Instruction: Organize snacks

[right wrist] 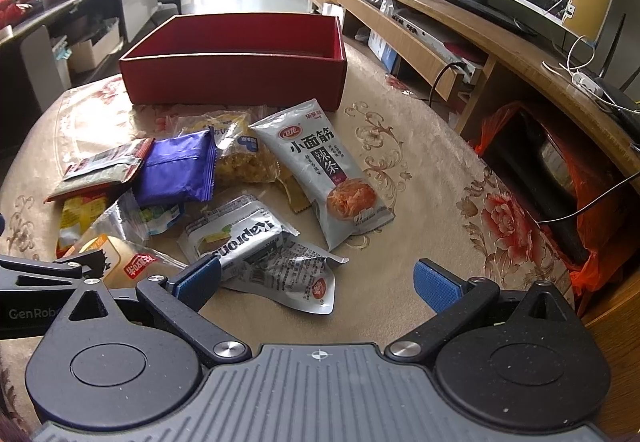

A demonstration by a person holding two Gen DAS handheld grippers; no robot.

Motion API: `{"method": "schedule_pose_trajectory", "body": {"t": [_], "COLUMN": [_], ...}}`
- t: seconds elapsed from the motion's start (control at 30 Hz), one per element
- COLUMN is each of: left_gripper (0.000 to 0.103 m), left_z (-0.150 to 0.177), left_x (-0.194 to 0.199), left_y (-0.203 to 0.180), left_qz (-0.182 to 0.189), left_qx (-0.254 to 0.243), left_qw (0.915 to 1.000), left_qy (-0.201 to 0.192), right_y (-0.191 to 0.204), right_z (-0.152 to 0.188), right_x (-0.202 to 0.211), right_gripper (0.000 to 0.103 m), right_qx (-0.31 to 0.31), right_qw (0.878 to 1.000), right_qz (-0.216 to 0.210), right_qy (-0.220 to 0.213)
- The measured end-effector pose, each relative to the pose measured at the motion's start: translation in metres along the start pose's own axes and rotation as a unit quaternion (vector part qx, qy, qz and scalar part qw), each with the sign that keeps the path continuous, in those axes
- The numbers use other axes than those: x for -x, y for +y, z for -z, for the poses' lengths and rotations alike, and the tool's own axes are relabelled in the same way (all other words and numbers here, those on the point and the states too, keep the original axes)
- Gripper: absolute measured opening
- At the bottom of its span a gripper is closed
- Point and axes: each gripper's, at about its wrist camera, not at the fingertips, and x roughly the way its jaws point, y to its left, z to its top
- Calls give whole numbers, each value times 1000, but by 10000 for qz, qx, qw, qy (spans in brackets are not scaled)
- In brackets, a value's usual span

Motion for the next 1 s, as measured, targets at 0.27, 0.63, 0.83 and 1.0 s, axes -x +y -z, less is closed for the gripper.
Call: {"method": "schedule_pose_trajectory", "body": {"t": [0.27, 0.63, 0.83, 1.0], "left_gripper": [102, 101, 102, 102], "left_z": [0, 1, -2, -1], "left_x": [0, -4, -7, -12], "left_y": [0, 0, 2, -1], "left_qz": [2, 26, 142, 160], "left_qx": [-1, -37, 31, 9], "left_qw": [10000, 10000, 9998, 9996], "left_qy": [5, 71, 153, 251], "right_y": [0, 0, -2, -2], "right_z": [0, 1, -2, -4], "right_x": [0, -3, -6, -8], "right_gripper": [103, 103, 103, 103], "right_qx": [2, 38, 89, 161], "right_qw": [10000, 10000, 9999, 9997], "right_qz": [1, -33, -61, -92], "right_qy": [8, 80, 115, 170]}}
